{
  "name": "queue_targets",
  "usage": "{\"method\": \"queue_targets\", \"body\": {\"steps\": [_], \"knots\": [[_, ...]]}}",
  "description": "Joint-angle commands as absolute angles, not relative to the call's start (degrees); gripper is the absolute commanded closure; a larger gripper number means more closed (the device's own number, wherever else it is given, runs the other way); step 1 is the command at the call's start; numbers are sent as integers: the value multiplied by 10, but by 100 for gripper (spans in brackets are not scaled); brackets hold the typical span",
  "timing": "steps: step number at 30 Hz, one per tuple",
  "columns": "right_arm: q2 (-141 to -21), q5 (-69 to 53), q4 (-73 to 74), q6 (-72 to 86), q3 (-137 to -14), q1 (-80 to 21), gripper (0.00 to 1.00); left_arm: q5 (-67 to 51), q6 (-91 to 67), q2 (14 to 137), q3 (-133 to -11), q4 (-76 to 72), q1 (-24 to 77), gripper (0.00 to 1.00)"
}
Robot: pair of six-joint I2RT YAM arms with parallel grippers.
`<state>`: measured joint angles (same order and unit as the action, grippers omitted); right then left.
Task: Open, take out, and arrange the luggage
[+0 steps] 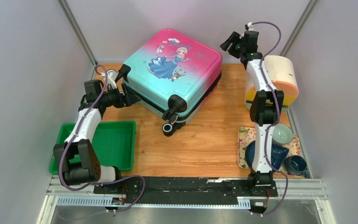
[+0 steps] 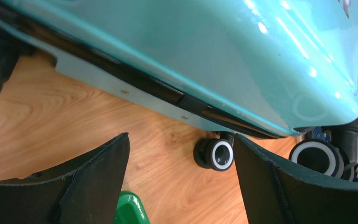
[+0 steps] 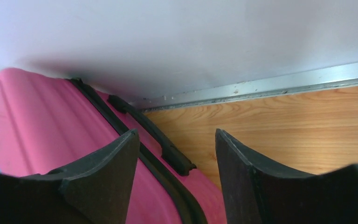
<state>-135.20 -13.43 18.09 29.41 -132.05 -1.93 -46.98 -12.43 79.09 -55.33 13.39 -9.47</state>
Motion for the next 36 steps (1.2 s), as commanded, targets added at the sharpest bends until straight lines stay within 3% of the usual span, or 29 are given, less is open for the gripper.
{"method": "queue_targets", "body": {"steps": [1,3,6,13,21,30,36], "knots": [[-1406,-183,119,322,-1354,-37,38,-433,-214,746,-512,51,-127,10],[-1423,-260,105,323,-1347,-40,41,-416,-222,754,-513,54,-133,10],[-1437,-391,91,319,-1315,-47,53,-394,-231,784,-542,65,-134,11],[-1327,-557,70,280,-1130,-75,67,-376,-242,888,-637,73,-119,16],[-1139,-496,213,95,-979,-69,67,-405,-202,1023,-783,62,-31,18],[-1066,-419,381,-64,-946,-62,67,-414,-123,1201,-1032,82,-14,16],[-1007,-429,352,-55,-862,-90,68,-403,-139,1157,-1110,127,-80,10]]}}
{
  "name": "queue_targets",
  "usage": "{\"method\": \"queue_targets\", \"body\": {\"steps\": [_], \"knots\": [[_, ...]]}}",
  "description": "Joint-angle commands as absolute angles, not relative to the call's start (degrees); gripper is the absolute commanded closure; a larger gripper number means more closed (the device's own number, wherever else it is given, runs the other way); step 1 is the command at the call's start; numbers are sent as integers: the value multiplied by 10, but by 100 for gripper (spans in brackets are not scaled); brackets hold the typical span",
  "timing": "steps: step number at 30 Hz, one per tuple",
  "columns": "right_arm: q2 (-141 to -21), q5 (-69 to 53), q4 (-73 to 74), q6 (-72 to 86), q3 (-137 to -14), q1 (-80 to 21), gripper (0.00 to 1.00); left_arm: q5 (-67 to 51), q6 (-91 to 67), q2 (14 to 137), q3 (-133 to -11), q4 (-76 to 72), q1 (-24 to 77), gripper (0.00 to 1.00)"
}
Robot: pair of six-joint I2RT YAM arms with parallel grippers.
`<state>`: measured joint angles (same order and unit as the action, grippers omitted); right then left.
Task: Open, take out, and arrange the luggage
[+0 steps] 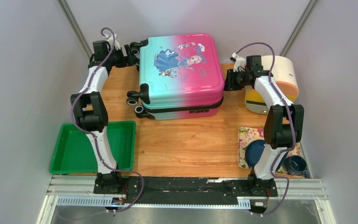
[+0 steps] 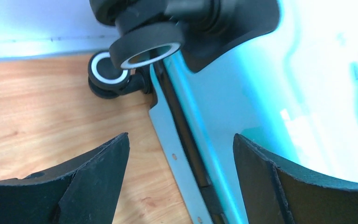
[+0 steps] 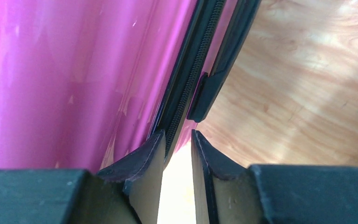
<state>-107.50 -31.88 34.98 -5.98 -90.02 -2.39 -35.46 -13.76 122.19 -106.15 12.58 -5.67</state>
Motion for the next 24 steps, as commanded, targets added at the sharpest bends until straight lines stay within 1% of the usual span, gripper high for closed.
{"method": "queue_targets", "body": {"steps": [1,5,8,9,10,14,15,17,18,19,21,24], "knots": [[-1000,-430,340,-47,-851,-103,68,-403,-134,1142,-1107,135,-89,10],[-962,-423,278,-28,-815,-153,68,-411,-73,1059,-1076,226,-134,9],[-957,-406,259,-23,-817,-197,67,-417,-49,977,-981,263,-163,9],[-960,-400,257,-22,-821,-206,66,-424,-43,937,-930,268,-170,9],[-960,-397,254,-23,-824,-220,66,-447,-40,919,-906,270,-184,9],[-958,-395,264,-18,-860,-221,61,-455,-54,847,-815,285,-206,10],[-958,-402,275,-24,-871,-215,55,-455,-66,821,-776,273,-213,10],[-955,-412,307,-44,-887,-186,46,-459,-78,798,-739,252,-233,10],[-955,-424,314,-44,-901,-173,37,-457,-86,788,-716,238,-237,10],[-956,-429,316,-32,-904,-145,33,-457,-90,788,-710,234,-244,10],[-962,-429,320,-23,-922,-121,27,-470,-98,801,-711,236,-256,11],[-979,-406,316,-20,-937,-92,25,-485,-103,820,-727,233,-258,12]]}}
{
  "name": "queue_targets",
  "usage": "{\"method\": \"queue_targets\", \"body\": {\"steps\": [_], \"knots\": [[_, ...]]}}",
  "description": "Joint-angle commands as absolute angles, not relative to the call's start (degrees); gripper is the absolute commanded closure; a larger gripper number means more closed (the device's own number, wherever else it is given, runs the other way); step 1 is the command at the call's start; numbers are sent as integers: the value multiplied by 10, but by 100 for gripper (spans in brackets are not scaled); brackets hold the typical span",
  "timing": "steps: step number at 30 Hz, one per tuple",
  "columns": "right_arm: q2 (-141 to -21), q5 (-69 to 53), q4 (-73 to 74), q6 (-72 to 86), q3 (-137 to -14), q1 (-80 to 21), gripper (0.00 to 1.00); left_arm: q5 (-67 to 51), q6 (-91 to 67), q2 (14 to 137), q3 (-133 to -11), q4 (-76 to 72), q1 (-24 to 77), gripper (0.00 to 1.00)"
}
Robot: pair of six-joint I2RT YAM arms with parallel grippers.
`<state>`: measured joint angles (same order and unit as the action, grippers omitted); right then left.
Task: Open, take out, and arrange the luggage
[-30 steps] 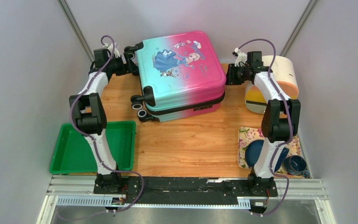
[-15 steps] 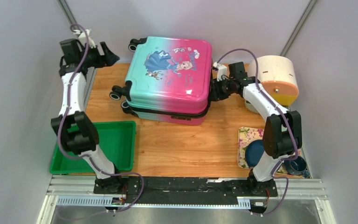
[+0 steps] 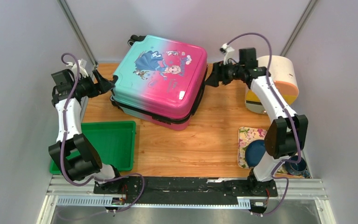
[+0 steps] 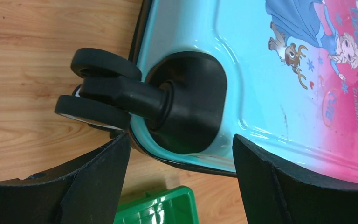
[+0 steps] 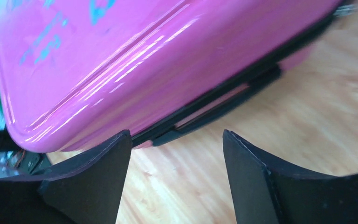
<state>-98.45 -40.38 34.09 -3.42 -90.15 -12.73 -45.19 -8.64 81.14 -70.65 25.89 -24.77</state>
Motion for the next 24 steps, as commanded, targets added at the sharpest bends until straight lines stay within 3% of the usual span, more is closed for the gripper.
{"method": "queue_targets", "body": {"steps": [1,4,8,12,19,24], "knots": [[-988,-403,312,-19,-948,-84,25,-484,-105,823,-731,233,-258,12],[-1019,-381,303,-13,-968,-79,27,-468,-133,825,-739,238,-266,13],[-1055,-353,280,11,-975,-77,29,-471,-215,774,-655,172,-306,13],[-1093,-301,232,14,-989,-76,33,-504,-199,758,-630,167,-320,14],[-1166,-368,229,-178,-1045,-64,37,-523,-135,744,-617,222,-319,18],[-1224,-424,278,-152,-1088,-61,41,-501,-141,751,-592,192,-299,18]]}}
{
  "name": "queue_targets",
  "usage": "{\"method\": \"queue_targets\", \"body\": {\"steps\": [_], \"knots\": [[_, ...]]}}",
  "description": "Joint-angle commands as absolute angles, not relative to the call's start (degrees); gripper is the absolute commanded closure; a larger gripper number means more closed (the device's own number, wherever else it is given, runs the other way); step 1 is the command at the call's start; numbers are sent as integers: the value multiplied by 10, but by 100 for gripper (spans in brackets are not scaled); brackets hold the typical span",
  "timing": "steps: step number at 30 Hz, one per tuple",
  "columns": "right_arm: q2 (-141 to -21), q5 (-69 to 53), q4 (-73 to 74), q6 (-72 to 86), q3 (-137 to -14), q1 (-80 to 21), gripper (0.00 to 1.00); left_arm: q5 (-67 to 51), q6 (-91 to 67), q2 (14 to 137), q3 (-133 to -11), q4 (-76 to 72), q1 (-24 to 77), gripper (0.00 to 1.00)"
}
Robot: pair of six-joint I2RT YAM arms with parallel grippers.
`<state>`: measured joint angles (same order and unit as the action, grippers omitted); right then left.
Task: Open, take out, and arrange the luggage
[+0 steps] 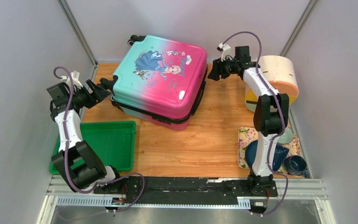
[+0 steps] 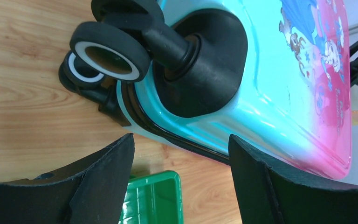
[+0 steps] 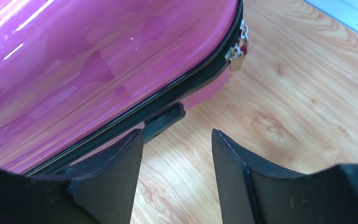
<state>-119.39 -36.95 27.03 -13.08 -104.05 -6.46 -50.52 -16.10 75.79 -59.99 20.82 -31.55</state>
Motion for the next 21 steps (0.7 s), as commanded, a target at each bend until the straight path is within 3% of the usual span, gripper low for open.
{"method": "queue_targets", "body": {"steps": [1,8,15,19,21], "knots": [[-1229,-426,279,-135,-1087,-61,42,-499,-139,758,-595,190,-294,19],[-1224,-421,264,-40,-1003,-62,53,-486,-144,804,-624,162,-272,20],[-1222,-468,202,91,-951,-62,38,-472,-147,832,-628,143,-254,19],[-1248,-489,166,161,-955,-67,39,-470,-161,849,-628,123,-249,20],[-1256,-508,157,172,-949,-70,45,-471,-168,860,-630,111,-246,20]]}}
